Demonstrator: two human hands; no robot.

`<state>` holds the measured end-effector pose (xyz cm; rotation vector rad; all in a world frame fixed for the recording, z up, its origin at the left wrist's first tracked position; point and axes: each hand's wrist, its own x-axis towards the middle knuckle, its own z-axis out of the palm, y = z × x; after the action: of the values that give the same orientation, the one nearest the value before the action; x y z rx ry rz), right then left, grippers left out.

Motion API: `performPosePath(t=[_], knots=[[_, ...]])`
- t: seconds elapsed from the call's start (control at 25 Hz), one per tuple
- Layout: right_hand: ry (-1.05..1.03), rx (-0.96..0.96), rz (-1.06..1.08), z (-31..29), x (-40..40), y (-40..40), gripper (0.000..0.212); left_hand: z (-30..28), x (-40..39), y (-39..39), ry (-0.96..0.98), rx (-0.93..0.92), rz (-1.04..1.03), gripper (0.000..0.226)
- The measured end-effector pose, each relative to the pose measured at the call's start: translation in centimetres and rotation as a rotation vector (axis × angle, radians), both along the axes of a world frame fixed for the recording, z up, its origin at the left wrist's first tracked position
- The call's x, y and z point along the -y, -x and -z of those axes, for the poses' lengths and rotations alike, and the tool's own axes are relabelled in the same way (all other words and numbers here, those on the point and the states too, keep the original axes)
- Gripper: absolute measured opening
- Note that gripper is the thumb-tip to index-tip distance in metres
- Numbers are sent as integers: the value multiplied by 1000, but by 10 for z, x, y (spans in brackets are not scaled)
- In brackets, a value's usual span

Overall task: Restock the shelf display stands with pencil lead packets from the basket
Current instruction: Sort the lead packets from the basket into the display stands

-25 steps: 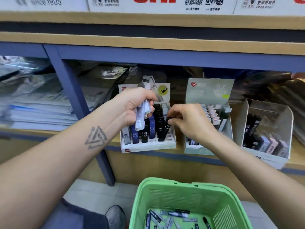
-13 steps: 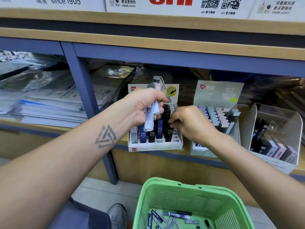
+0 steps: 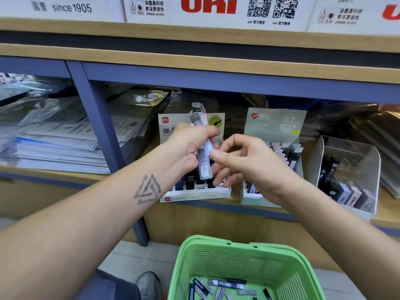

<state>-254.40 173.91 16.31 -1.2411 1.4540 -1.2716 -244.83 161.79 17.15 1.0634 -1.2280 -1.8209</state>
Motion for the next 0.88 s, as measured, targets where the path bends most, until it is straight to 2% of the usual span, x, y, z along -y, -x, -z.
performPosePath(t=[0.12, 0.28, 0.48, 0.6, 0.72, 0.88], knots=[[-21, -60, 24, 5, -6, 2, 28, 2, -6, 8, 13, 8, -12, 14], [24, -23, 124, -1, -11, 19, 24, 3, -11, 11, 24, 15, 61, 14], [13, -71, 139, 5, -8, 12, 30, 13, -16, 16, 56, 60, 97, 29], [22, -23, 161, 9, -6, 10, 24, 15, -14, 16, 68, 72, 103, 31], [42, -56, 217, 8, -4, 15, 13, 16, -11, 16, 73, 81, 119, 42], [84, -5, 372, 8, -4, 27, 23, 13, -10, 13, 44, 43, 165, 38]])
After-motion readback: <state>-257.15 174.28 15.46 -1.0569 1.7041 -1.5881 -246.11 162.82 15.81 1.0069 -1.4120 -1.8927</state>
